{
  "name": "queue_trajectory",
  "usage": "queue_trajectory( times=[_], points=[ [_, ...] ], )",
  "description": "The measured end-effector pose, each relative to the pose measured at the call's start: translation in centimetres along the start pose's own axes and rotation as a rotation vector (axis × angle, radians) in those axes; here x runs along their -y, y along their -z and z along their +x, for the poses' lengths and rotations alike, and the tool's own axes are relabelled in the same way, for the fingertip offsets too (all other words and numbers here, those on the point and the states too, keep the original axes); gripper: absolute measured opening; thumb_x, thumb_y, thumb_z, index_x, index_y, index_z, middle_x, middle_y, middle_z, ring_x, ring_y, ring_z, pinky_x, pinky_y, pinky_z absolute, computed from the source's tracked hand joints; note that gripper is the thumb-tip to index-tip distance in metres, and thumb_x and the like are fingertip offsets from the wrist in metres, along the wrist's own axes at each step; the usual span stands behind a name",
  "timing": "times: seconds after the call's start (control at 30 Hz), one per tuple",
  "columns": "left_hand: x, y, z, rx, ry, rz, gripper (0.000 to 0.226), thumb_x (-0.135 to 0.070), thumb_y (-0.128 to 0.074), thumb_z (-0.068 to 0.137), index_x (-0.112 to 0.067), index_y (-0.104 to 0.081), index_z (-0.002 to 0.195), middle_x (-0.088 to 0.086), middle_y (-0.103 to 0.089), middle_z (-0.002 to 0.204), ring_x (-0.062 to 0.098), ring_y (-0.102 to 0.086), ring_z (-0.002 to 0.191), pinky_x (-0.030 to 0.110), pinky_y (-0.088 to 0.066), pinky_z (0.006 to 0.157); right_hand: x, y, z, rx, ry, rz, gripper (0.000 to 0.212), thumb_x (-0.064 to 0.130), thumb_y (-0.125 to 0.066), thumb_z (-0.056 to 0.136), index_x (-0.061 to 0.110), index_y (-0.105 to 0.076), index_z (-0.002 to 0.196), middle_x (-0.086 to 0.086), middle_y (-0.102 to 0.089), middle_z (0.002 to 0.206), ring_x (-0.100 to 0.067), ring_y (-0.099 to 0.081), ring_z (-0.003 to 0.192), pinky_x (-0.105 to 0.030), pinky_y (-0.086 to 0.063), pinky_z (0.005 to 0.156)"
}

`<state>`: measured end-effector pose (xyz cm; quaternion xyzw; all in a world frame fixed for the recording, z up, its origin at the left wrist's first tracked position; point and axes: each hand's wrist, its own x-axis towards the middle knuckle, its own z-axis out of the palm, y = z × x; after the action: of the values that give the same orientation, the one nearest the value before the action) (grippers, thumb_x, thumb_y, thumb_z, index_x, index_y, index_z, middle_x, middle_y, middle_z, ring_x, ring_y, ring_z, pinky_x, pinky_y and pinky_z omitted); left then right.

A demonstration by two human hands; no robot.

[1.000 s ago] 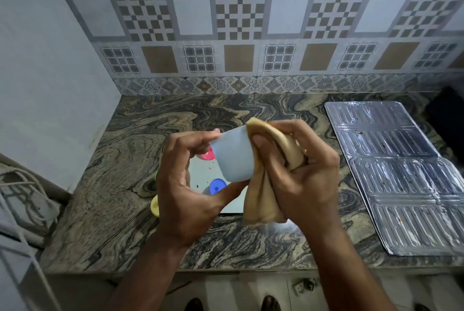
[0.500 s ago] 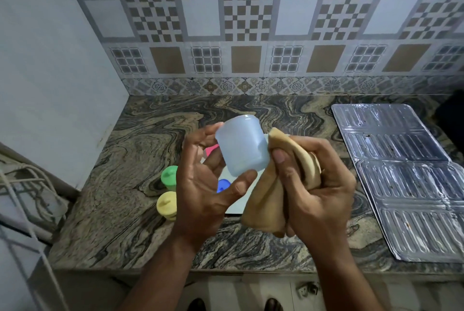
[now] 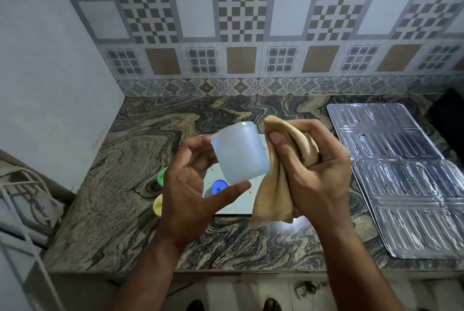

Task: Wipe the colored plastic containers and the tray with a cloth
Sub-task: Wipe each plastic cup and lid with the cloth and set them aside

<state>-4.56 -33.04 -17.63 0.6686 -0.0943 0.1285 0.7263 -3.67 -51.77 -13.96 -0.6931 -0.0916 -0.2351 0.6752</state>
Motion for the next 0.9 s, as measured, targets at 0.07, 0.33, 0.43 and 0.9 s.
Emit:
queue_trajectory(
  times=[0.07,0.33,0.43,0.9],
  points=[
    [-0.1,-0.2,0.0,-0.008,0.03,-0.069,0.074,-0.01,-0.091,0.064,-0.023,-0.052,0.126,0.006,-0.067,0.133,0.024,-0.065,0.126,0.037,-0.055,0.1,-0.2,0.5,-0.2,-0.011,0.002,0.061,0.008,0.01,-0.075,0.091,0.01,-0.073,0.099,0.006,-0.076,0.089,-0.004,-0.069,0.08,-0.019,-0.053,0.074],
    [-0.4,-0.2,-0.3,0.062,0.016,0.112,0.077,-0.017,-0.093,0.071,-0.017,-0.051,0.135,0.01,-0.064,0.141,0.033,-0.061,0.132,0.063,-0.049,0.108,0.0,0.0,-2.0,0.07,0.083,-0.038,0.013,0.011,-0.078,0.089,0.011,-0.074,0.101,0.009,-0.077,0.096,-0.004,-0.072,0.085,-0.021,-0.055,0.077],
    [-0.9,0.3,0.4,0.074,-0.075,0.315,0.081,-0.024,-0.097,0.069,-0.022,-0.054,0.138,-0.005,-0.066,0.138,0.028,-0.063,0.128,0.055,-0.053,0.103,-0.1,0.3,-1.9,0.079,0.111,-0.122,0.015,0.017,-0.078,0.089,0.008,-0.074,0.101,0.009,-0.077,0.097,-0.009,-0.074,0.086,-0.026,-0.057,0.076],
    [0.6,-1.4,-0.8,0.038,0.216,-0.155,0.081,0.001,-0.091,0.072,-0.018,-0.047,0.138,0.012,-0.072,0.133,0.03,-0.07,0.121,0.036,-0.061,0.091,-0.3,-1.1,-1.5,0.003,-0.035,-0.016,0.01,0.012,-0.078,0.09,0.011,-0.075,0.099,0.006,-0.075,0.087,-0.005,-0.069,0.079,-0.018,-0.052,0.071]
  ],
)
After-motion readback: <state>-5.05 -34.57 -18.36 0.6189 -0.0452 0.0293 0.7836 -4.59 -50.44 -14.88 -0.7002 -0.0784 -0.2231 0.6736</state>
